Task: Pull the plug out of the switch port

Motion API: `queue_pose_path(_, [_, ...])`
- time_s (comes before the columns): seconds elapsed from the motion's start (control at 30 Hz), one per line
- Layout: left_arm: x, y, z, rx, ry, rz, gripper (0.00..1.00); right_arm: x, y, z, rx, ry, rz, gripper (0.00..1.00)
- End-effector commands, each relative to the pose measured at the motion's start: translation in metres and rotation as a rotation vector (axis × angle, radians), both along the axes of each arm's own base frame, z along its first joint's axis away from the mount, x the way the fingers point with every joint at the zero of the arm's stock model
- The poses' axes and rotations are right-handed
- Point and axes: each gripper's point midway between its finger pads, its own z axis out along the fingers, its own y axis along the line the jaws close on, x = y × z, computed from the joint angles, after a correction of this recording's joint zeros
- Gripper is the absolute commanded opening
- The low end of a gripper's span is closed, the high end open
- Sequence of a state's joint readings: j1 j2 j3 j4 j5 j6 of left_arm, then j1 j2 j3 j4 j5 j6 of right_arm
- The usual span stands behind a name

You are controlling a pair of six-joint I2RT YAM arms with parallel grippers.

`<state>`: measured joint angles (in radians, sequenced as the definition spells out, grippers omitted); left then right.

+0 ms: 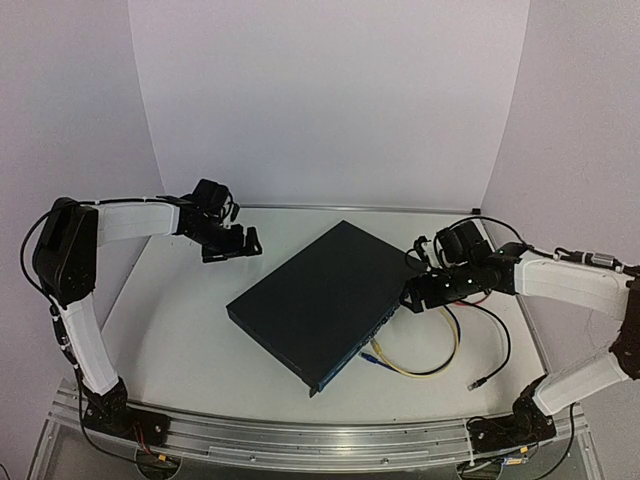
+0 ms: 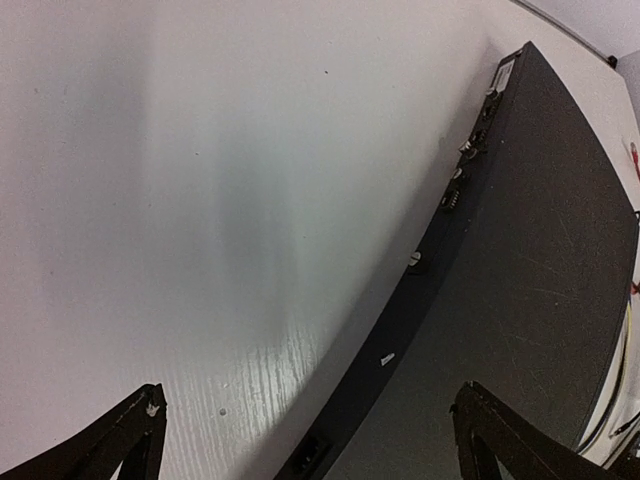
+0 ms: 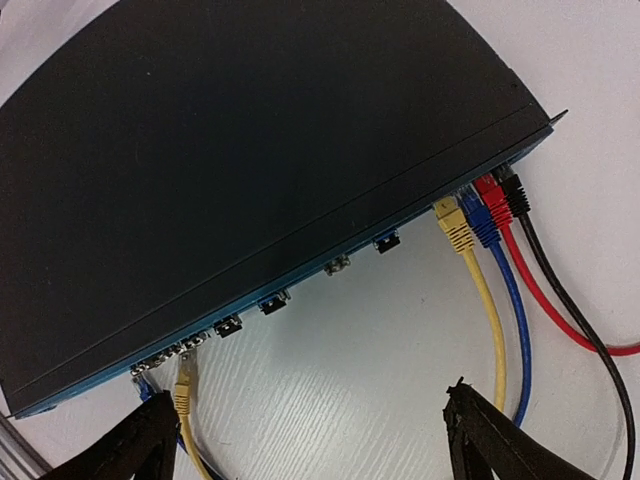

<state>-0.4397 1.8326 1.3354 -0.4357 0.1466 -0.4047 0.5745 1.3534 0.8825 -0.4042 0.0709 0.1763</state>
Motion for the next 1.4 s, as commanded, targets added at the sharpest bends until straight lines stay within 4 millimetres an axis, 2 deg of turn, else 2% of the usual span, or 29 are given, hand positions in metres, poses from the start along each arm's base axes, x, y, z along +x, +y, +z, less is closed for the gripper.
queue_pose_path(0.0, [0.006, -0.036, 0.004, -0.015, -0.039, -0.114, 0.99, 0.007, 0.015, -0.015, -0.094, -0.097, 0.109, 0.83])
queue_pose_path(0.1, [0.000, -0.055, -0.007, -0.006, -0.026, -0.166, 1.00, 0.004, 0.023, -0.030, -0.092, -0.061, 0.152, 0.73])
queue_pose_path(0.2, [-0.006, -0.069, -0.018, 0.011, -0.009, -0.197, 1.00, 0.002, 0.032, -0.037, -0.069, -0.032, 0.186, 0.64])
queue_pose_path(0.37, [-0.010, -0.077, -0.032, 0.018, 0.017, -0.211, 1.00, -0.003, 0.038, -0.049, -0.056, 0.002, 0.218, 0.59])
queue_pose_path(0.77, [-0.024, -0.092, -0.047, 0.001, 0.058, -0.266, 1.00, -0.007, 0.049, -0.067, -0.075, 0.039, 0.297, 0.50])
queue_pose_path(1.07, [-0.032, -0.099, -0.055, 0.015, 0.080, -0.290, 0.99, -0.007, 0.056, -0.074, -0.101, 0.042, 0.321, 0.44])
queue_pose_path(1.37, [-0.036, -0.101, -0.062, 0.030, 0.095, -0.303, 0.99, 0.000, 0.062, -0.073, -0.128, -0.003, 0.319, 0.37])
